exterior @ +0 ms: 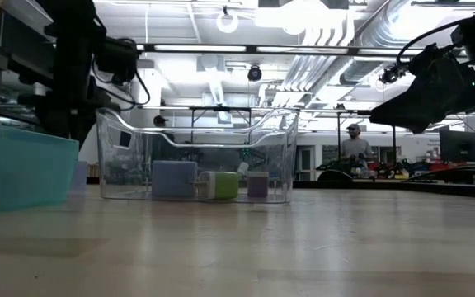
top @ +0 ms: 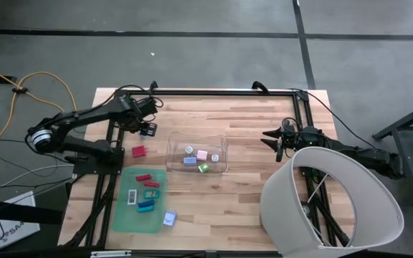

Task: Pick & Place Office items
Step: Put the top blue charger adapter into the transparent bin

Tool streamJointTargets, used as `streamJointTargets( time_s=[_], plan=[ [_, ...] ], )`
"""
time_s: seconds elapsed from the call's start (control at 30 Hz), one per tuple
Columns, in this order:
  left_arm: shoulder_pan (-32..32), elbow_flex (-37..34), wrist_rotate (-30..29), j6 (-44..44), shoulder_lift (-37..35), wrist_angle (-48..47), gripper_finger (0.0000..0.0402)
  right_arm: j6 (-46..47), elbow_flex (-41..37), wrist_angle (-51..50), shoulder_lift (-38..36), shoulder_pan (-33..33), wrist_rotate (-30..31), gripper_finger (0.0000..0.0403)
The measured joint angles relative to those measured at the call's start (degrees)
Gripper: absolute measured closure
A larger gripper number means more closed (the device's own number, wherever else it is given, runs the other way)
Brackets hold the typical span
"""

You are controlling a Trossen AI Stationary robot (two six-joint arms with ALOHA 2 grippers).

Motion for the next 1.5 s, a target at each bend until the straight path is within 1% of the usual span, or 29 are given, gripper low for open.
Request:
streamJointTargets(
  time_s=[0.17, 0.4, 0.63, 1.27, 1.5],
  plan=[
    [0.0, -0.07, 0.0, -0.25, 3.18, 0.21, 0.0197, 0.0, 0.01, -0.02, 0.01, 0.0, 0.0, 0.0259],
    [0.0, -1.14, 0.11, 0.01, 5.7, 3.63, 0.0197, 0.0, 0.01, -0.01, 0.01, 0.0, 0.0, 0.0259],
    [0.0, -2.42, 0.05, -0.05, 5.7, 5.42, 0.0197, 0.0, -0.01, -0.02, -0.01, 0.0, 0.0, 0.0259],
    [0.0, -2.4, 0.0, -0.29, 5.7, 6.21, 0.0197, 0.0, 0.01, -0.02, 0.01, 0.0, 0.0, 0.0259],
    [0.0, -2.4, -1.3, -1.43, 5.7, 6.23, 0.0197, 0.0, -0.01, -0.01, 0.0, -0.01, 0.0, 0.0259]
  ],
)
